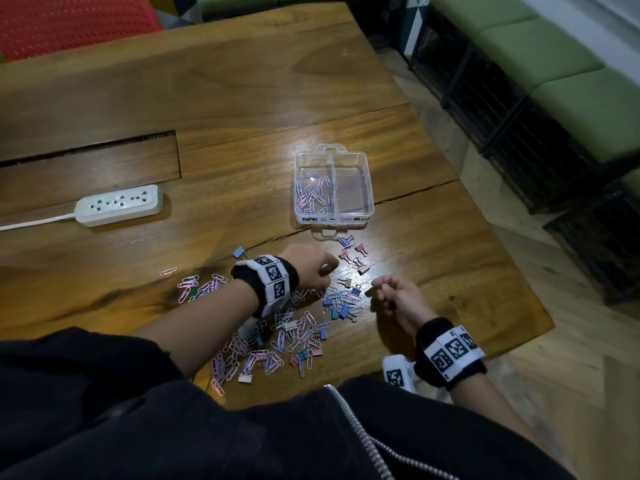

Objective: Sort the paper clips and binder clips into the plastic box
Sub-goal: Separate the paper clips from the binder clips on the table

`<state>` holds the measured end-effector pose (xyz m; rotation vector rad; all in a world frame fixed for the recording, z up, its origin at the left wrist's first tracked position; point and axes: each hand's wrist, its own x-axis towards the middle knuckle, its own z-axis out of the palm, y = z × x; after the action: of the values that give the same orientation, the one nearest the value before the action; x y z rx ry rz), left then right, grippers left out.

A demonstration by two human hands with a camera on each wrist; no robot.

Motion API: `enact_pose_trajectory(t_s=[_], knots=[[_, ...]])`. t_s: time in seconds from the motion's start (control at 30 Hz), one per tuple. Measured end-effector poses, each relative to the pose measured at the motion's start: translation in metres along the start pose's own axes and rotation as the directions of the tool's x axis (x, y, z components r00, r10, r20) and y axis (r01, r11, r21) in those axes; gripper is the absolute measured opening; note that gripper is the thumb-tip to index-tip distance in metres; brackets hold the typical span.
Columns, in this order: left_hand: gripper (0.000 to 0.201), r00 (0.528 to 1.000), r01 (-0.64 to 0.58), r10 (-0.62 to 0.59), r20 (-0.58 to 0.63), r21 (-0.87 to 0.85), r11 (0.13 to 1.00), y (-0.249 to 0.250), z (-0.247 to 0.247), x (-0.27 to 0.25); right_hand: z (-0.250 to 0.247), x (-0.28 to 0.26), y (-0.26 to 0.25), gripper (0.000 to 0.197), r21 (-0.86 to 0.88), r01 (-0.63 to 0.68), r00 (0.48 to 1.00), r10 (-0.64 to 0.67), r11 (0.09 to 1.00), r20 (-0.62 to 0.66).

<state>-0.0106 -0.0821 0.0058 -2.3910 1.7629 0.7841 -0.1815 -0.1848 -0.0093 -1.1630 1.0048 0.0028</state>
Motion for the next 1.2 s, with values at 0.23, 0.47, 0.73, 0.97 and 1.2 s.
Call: enact_pose_trajectory(t_s=[0.23, 0.47, 0.73, 0.97, 1.2], knots=[[0.056, 1.0, 0.014, -0.013, 0.018, -0.049, 0.999, -0.004, 0.014, -0.019, 0.019, 0.01, 0.002, 0.01, -0.658, 0.144, 0.988, -0.15, 0.739, 0.048], [0.041, 1.0, -0.027, 0.027, 0.014, 0.029, 0.999, 0.005, 0.022, -0.033, 0.022, 0.006, -0.008, 0.014, -0.683, 0.196, 0.973, -0.225, 0.703, 0.048], [0.027, 0.999, -0.004, 0.005, -0.034, 0.043, 0.999, 0.008, 0.03, -0.038, 0.034, 0.0, 0.0, 0.03, -0.798, 0.231, 0.958, -0.273, 0.557, 0.087], [0.024, 0.953, 0.206, -0.301, 0.029, -0.79, 0.578, 0.0, 0.018, -0.032, 0.041, 0.003, 0.0, 0.017, -0.827, 0.303, 0.935, -0.314, 0.474, 0.163], [0.026, 0.921, 0.277, -0.311, 0.234, -0.956, 0.1, 0.008, 0.014, -0.026, 0.041, 0.0, 0.01, 0.015, -0.919, 0.344, 0.908, -0.319, 0.193, 0.272]])
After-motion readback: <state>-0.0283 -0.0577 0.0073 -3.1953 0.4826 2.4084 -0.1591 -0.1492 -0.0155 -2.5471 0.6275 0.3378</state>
